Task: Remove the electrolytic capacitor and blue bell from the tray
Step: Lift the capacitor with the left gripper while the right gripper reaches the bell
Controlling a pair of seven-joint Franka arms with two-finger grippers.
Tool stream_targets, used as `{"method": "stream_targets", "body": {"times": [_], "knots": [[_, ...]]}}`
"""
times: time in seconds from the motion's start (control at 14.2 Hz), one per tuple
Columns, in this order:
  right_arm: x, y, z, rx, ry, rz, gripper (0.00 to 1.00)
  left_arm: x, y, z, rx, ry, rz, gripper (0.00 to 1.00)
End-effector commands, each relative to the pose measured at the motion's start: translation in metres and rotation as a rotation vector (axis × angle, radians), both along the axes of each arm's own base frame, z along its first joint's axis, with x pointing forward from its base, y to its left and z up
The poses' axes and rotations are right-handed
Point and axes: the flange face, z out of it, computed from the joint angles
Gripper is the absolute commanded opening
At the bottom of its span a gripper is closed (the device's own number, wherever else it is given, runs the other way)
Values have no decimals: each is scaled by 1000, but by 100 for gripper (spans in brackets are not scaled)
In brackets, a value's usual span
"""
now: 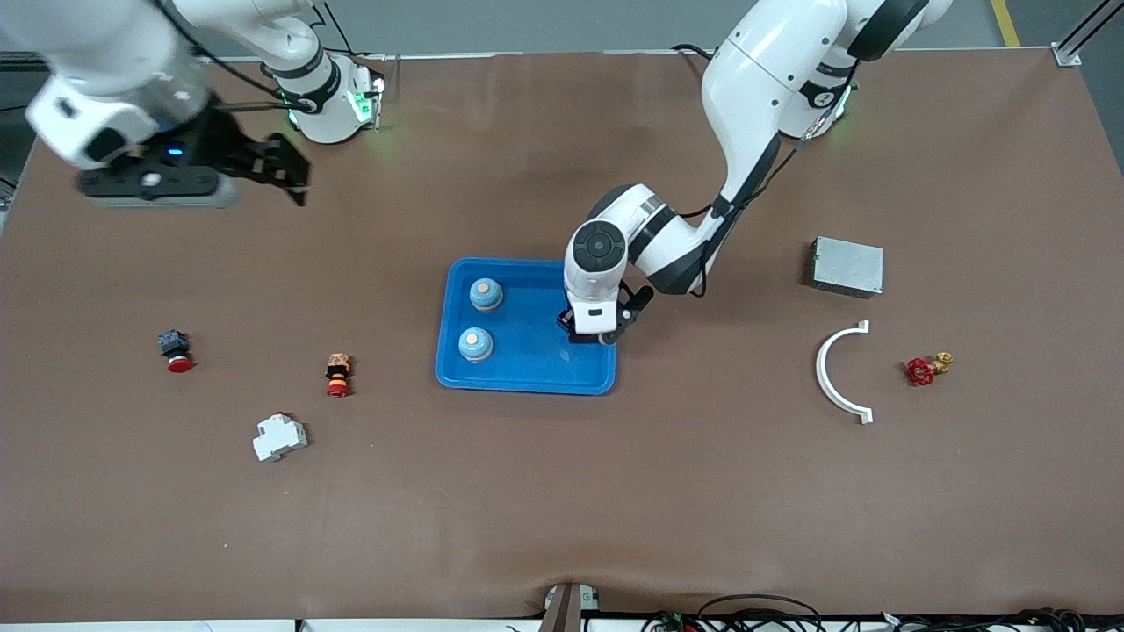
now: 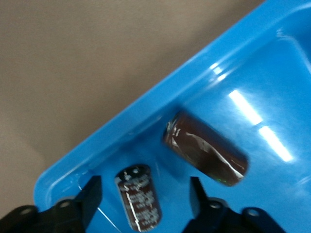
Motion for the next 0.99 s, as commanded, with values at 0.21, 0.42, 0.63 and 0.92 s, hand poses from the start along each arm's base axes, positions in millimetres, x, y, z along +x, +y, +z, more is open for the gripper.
{"method": "stream_targets", "body": {"times": [0.21, 0.42, 0.63, 0.92], "knots": [[16, 87, -85, 13, 78, 27, 100, -4, 2, 6, 5, -17, 12, 31], [25, 111, -135, 13, 134, 5, 100, 3, 2, 29, -10, -46, -2, 0], [19, 126, -180, -3, 148, -1, 100, 17, 14, 81, -17, -81, 5, 0], [9, 131, -245, 3, 129, 3, 100, 60, 85, 167, -3, -101, -35, 0]]}}
